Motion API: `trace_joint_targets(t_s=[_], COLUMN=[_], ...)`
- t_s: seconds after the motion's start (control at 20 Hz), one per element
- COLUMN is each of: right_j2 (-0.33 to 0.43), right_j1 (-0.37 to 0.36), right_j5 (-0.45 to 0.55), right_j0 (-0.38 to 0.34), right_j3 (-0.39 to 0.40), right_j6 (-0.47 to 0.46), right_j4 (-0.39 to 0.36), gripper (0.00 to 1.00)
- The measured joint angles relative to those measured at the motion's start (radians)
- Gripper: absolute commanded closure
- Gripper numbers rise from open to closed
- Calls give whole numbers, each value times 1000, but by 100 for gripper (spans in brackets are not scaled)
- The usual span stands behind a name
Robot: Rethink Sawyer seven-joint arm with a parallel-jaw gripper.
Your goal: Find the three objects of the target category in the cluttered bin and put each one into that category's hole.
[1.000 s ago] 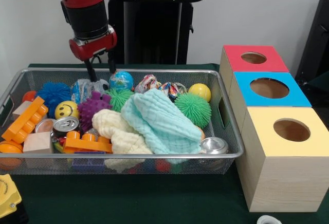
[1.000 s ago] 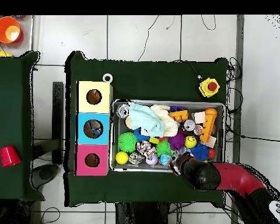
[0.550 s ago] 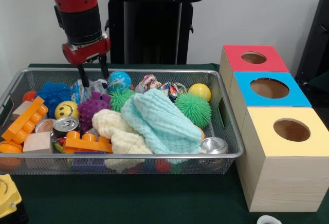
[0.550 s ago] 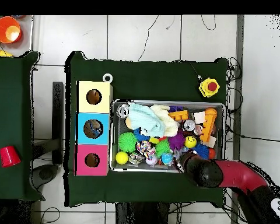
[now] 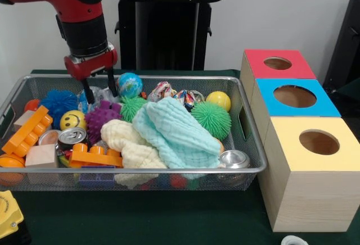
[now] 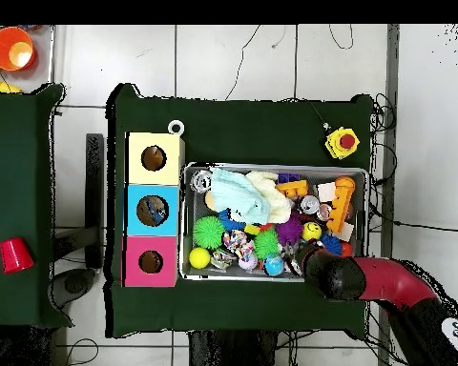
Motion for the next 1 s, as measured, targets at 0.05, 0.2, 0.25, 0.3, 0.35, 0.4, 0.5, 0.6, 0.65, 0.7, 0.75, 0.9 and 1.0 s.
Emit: trace_joint_targets(t_s=[0.05, 0.2, 0.25, 0.3, 0.35, 0.4, 0.5, 0.6, 0.65, 0.7, 0.75, 0.9, 1.0], right_j2=[0, 0, 0, 0, 0, 0, 0, 0, 0, 0, 0, -1, -1], right_j1=[6, 16, 19, 21, 22, 29, 31, 33, 34, 34, 34, 34, 29], right_j5=[-8, -31, -41, -46, -50, -63, -68, -73, -77, -79, -79, -79, -79], right_j0=[0, 0, 0, 0, 0, 0, 0, 1, 0, 0, 0, 4, 7], right_j3=[-1, -2, -2, -2, -2, -4, -7, -11, -14, -16, -16, -17, -17], right_j6=[0, 0, 0, 0, 0, 0, 0, 0, 0, 0, 0, 0, 0], right_j4=[-1, -10, -14, -17, -19, -27, -27, -26, -27, -27, -27, -27, -27], gripper=[0, 0, 0, 0, 0, 100, 100, 100, 100, 100, 100, 100, 100])
